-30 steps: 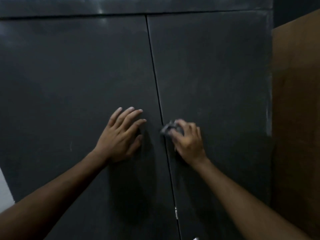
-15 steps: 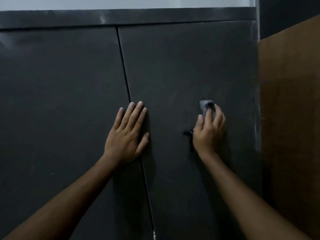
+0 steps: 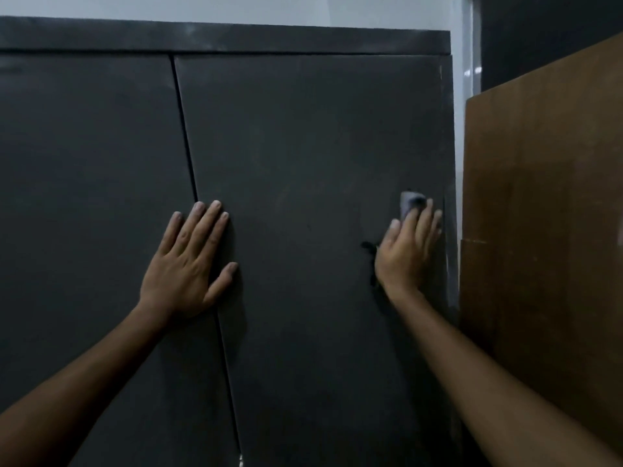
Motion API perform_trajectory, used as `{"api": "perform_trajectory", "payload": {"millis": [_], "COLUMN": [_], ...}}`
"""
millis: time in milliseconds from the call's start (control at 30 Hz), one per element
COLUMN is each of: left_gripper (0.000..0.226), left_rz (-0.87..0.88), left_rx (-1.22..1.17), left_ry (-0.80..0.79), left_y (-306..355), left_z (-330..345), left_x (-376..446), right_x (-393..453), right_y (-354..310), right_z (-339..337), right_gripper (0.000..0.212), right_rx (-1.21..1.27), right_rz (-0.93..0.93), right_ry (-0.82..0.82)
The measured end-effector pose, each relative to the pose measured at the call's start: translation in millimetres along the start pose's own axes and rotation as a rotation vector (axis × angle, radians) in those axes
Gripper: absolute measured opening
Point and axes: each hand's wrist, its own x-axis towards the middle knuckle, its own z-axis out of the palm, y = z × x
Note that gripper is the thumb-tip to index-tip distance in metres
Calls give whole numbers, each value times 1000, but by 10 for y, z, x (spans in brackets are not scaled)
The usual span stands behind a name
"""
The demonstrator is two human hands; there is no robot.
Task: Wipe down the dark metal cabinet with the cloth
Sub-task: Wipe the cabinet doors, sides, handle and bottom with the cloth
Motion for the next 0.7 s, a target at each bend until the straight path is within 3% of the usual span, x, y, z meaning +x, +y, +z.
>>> {"api": "perform_trajectory", "payload": {"millis": [33, 100, 133, 200, 267, 333, 400, 467, 500, 633, 700], "left_gripper": [87, 87, 86, 85, 84, 85, 85, 87, 90, 98, 98], "left_rz": [-3, -16, -34, -107, -139, -79, -42, -59, -67, -72, -68], "left_rx": [1, -3, -9, -30, -70, -108, -133, -105, -84, -45, -36], "left_ry": [-1, 0, 5, 31, 48, 38, 34, 45, 47, 31, 28], "left_y": [-1, 26, 71, 201, 346, 451, 505, 535, 541, 529, 525], "left_z": [-13, -39, -47, -53, -56, -45, -20, 42, 72, 124, 117], "left_x": [3, 11, 14, 41, 108, 195, 254, 287, 292, 262, 271], "right_x": [56, -105, -298, -650, -808, -698, -371, 15, 111, -455, -869], "right_y": [-200, -356, -273, 159, 702, 1024, 995, 739, 611, 800, 1169], "right_z": [66, 220, 261, 206, 26, -117, -165, -123, -87, 60, -55], "right_gripper": [56, 50, 45, 42, 41, 46, 50, 53, 52, 48, 49], "right_rx": [18, 11, -11, -83, -141, -174, -94, 10, 15, -119, -181], "right_rz": [-66, -405, -565, -708, -643, -396, -69, 120, 111, -285, -220], "right_ry": [0, -52, -97, -190, -231, -228, -149, -41, -22, -167, -210]}}
